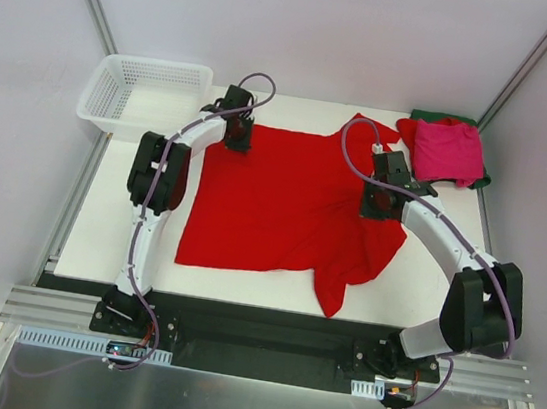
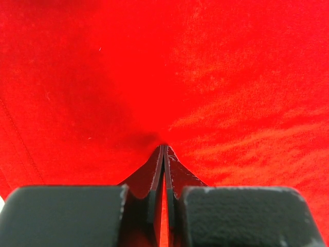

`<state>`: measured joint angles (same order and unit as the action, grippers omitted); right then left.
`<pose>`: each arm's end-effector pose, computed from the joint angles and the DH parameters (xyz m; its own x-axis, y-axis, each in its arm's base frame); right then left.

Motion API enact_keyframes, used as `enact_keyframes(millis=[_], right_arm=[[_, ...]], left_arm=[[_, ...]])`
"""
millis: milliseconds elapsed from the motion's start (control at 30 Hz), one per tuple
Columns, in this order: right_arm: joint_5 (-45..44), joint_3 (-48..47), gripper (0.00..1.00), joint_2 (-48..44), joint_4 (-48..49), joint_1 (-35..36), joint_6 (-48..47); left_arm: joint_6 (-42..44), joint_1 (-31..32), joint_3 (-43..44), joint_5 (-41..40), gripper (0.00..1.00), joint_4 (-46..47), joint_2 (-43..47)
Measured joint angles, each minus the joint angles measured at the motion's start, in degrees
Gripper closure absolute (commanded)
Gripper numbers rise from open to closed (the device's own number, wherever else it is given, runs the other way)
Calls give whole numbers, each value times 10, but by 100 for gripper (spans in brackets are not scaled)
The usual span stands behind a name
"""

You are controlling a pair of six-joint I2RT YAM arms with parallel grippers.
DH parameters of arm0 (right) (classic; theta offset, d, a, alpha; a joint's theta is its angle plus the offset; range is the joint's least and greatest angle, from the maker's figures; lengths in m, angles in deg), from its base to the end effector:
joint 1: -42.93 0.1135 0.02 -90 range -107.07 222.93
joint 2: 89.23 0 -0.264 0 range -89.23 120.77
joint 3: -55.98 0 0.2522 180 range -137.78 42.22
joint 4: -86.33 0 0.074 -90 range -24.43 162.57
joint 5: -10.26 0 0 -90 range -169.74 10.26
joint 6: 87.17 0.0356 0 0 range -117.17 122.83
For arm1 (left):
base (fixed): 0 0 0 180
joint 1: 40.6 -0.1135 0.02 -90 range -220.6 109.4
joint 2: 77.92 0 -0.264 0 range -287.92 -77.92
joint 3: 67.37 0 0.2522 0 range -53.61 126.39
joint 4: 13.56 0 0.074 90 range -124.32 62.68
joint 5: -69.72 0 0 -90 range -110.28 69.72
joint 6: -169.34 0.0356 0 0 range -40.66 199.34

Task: Fold and stack the t-shirts
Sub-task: Flatten out the tshirt

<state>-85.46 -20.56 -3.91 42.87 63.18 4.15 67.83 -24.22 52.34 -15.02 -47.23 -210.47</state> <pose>0.2965 0.1056 0.2516 -0.7481 -0.2516 -0.6140 -0.2700 0.9607 -0.0647 0.4977 -0.1497 0.1725 -0.7502 0.0134 -0.6611 0.1956 0.9595 -0.2025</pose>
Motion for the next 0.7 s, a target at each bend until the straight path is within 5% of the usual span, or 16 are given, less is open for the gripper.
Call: enact_keyframes(millis=[700], right_arm=[[2, 0, 98, -16, -12, -7, 0]], left_arm=[[-1, -42, 139, -12, 100, -107, -69]])
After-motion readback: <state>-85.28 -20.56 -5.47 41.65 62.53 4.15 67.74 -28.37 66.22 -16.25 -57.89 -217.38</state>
